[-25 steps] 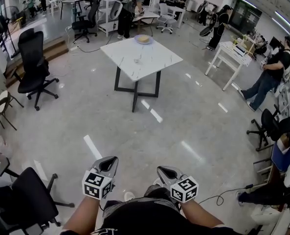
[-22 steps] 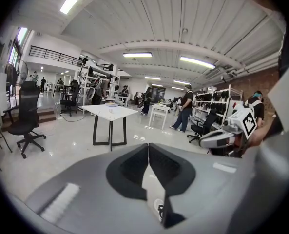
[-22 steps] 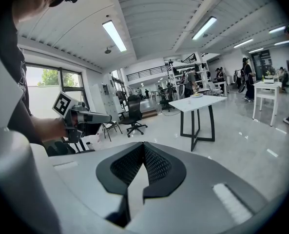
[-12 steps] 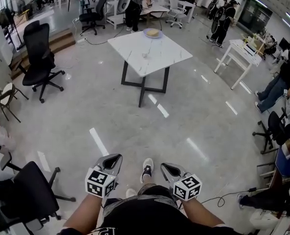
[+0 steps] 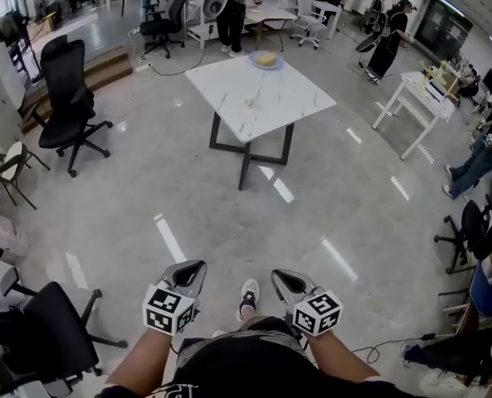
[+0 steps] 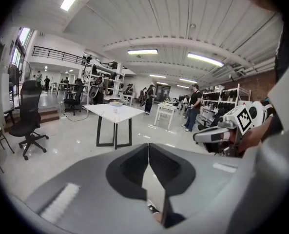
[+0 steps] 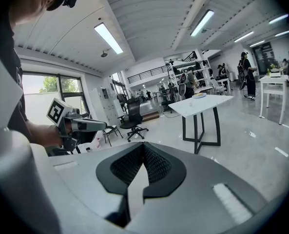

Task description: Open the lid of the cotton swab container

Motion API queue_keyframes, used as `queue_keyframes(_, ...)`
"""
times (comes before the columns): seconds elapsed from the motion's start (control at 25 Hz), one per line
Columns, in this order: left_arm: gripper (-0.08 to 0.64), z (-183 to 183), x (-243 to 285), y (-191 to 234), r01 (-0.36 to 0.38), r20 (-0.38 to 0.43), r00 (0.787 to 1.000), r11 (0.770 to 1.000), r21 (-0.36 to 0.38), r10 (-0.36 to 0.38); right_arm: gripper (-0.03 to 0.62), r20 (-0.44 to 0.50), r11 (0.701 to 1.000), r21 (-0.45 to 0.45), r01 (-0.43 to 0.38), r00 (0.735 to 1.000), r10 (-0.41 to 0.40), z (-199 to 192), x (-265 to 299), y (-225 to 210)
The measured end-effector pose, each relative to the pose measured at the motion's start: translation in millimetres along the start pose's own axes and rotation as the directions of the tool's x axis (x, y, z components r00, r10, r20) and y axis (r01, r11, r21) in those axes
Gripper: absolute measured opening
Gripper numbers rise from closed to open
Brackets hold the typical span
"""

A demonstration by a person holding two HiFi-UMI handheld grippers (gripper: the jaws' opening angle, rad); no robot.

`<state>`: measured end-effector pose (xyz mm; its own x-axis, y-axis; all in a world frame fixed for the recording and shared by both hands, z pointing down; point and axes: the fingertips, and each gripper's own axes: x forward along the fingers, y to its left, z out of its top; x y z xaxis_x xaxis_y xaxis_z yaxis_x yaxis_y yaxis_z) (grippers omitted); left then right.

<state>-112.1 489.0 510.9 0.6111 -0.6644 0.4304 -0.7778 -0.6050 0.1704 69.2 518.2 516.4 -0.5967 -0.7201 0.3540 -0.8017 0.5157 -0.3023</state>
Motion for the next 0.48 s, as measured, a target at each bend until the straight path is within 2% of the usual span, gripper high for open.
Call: queue_keyframes(0.48,0.060,67.8,104.3,24.3,0.022,-0.001,1.000,0.999,0.044,-0.022,0.000,0.032,1.000,-0.002,0.009,0.999,-0.009,65.0,49.3,-91.1)
